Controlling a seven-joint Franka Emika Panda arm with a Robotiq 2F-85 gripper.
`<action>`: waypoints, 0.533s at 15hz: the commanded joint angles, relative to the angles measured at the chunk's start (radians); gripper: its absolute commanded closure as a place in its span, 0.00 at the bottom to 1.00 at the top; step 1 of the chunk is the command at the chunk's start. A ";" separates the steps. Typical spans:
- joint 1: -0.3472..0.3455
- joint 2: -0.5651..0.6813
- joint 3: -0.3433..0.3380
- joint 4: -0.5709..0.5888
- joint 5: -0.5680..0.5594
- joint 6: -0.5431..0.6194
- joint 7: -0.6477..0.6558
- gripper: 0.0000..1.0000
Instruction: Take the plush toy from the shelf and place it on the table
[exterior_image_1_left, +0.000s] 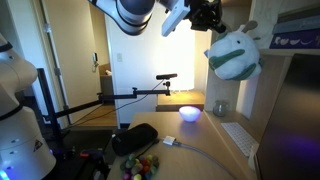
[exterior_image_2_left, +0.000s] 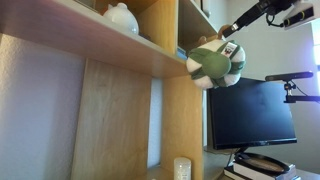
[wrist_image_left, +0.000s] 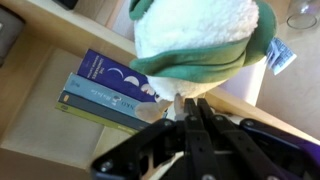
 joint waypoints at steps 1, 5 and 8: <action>0.113 -0.060 -0.097 -0.046 0.057 -0.080 -0.086 0.99; 0.227 -0.068 -0.196 -0.033 0.161 -0.190 -0.198 0.99; 0.263 -0.066 -0.238 -0.002 0.219 -0.274 -0.259 0.81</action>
